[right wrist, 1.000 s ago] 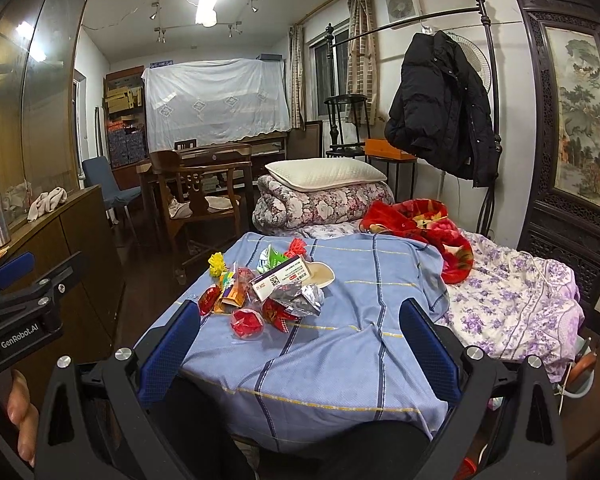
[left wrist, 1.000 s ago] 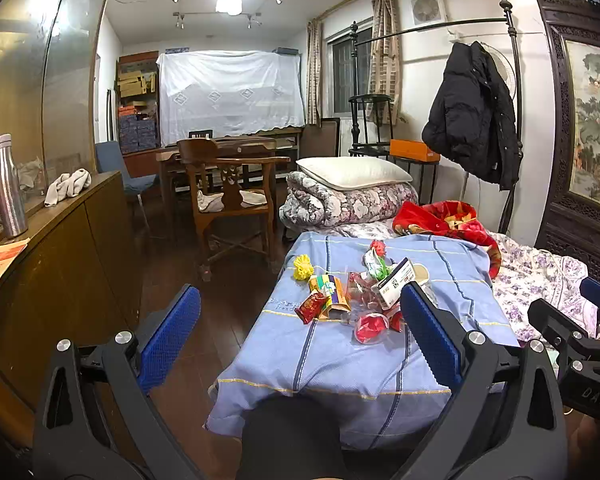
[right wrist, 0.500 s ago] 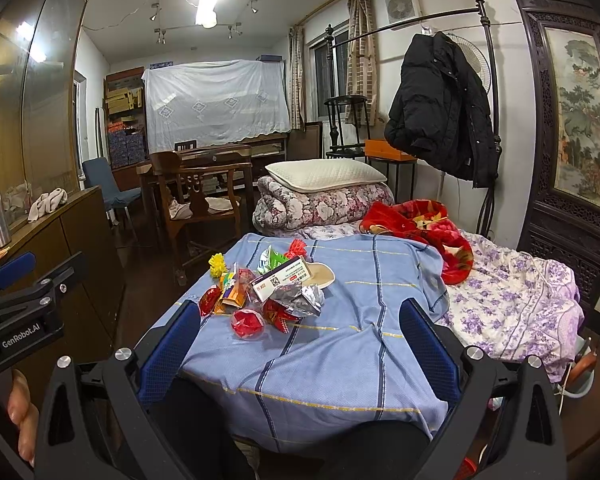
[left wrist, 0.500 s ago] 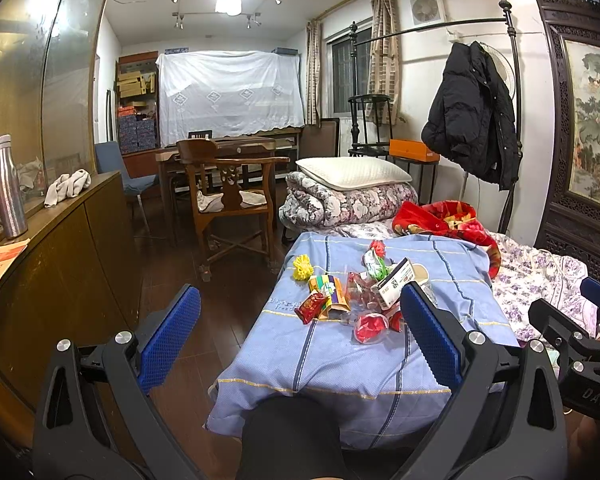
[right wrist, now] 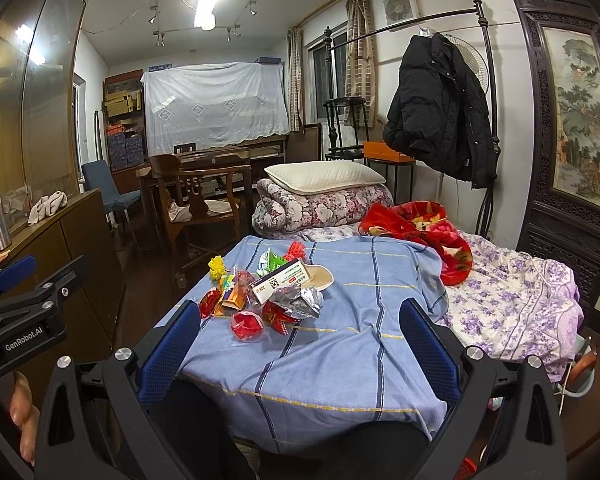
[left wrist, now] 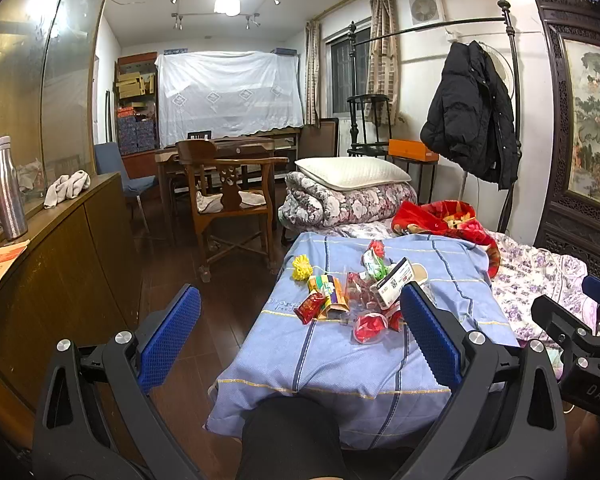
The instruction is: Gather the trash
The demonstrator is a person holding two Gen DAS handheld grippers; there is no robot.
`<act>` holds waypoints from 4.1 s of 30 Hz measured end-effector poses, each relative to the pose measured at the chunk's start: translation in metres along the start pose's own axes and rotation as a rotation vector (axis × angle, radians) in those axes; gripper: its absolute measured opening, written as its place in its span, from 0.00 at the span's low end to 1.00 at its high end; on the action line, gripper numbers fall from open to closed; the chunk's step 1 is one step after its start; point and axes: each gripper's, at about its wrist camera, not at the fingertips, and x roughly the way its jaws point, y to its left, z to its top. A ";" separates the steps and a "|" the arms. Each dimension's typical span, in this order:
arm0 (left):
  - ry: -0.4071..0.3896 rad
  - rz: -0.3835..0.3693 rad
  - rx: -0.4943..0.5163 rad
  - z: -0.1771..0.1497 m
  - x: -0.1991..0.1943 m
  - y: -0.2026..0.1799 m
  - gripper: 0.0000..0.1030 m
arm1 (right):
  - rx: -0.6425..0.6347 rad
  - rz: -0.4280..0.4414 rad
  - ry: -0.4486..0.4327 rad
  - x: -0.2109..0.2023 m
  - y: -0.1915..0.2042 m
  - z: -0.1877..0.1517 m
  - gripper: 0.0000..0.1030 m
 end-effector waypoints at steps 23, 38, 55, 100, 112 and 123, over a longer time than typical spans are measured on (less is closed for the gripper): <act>0.192 0.030 0.000 -0.044 0.103 0.020 0.93 | 0.120 0.014 0.213 0.099 -0.042 -0.049 0.94; 0.312 -0.055 -0.055 -0.129 0.180 0.020 0.93 | 0.186 0.225 0.296 0.220 -0.024 -0.063 0.94; 0.430 -0.145 -0.179 -0.138 0.199 0.034 0.93 | 0.309 0.247 0.263 0.242 -0.087 -0.059 0.14; 0.263 -0.477 0.021 -0.075 0.183 -0.053 0.54 | 0.332 0.204 0.162 0.122 -0.165 -0.050 0.15; 0.276 -0.642 0.167 -0.074 0.127 -0.154 0.54 | 0.408 -0.062 0.194 0.042 -0.279 -0.131 0.15; 0.409 -0.793 0.397 -0.122 0.112 -0.283 0.54 | 0.392 -0.283 0.595 0.088 -0.343 -0.299 0.31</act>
